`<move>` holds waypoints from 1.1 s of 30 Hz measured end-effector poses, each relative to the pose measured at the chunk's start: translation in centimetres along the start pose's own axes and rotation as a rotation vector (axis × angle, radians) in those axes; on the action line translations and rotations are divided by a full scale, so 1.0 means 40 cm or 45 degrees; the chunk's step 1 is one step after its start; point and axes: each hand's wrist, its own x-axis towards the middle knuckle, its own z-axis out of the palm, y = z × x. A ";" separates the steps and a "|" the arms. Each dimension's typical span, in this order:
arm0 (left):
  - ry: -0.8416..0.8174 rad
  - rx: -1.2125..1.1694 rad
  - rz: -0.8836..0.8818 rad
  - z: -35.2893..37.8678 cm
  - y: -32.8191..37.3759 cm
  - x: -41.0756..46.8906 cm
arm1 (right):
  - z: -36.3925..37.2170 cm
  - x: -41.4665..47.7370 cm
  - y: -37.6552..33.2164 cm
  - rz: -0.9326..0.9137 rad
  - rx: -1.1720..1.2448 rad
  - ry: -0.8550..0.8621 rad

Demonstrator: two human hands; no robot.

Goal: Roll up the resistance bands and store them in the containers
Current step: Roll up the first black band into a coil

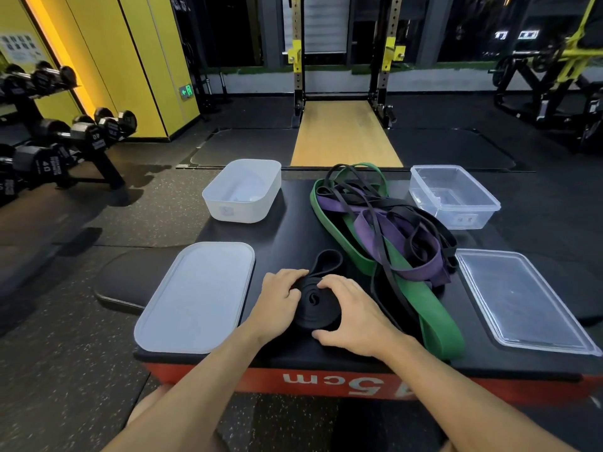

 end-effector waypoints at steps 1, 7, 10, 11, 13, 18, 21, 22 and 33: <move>0.000 -0.009 0.000 -0.002 -0.002 -0.003 | -0.001 0.003 -0.003 -0.009 0.026 -0.025; 0.056 -0.005 -0.005 0.011 0.009 -0.004 | 0.016 -0.005 -0.010 -0.002 -0.167 -0.006; 0.092 0.008 0.006 0.016 0.009 -0.001 | 0.022 -0.013 -0.026 0.106 -0.345 0.091; 0.097 0.004 0.007 0.015 0.008 0.000 | 0.026 -0.013 -0.031 0.125 -0.398 0.117; 0.090 -0.014 -0.011 0.012 0.009 0.002 | 0.033 -0.008 -0.034 0.132 -0.442 0.148; -0.022 -0.158 -0.141 -0.008 0.003 0.008 | 0.023 0.004 -0.008 0.040 -0.164 0.118; -0.052 -0.250 -0.150 -0.019 -0.005 -0.002 | 0.003 0.006 0.007 -0.012 -0.032 -0.016; -0.050 -0.225 -0.129 -0.018 -0.008 -0.005 | 0.002 0.005 0.009 -0.023 -0.013 -0.053; -0.029 0.077 -0.031 -0.003 0.016 0.009 | -0.007 0.013 -0.007 0.080 -0.092 -0.135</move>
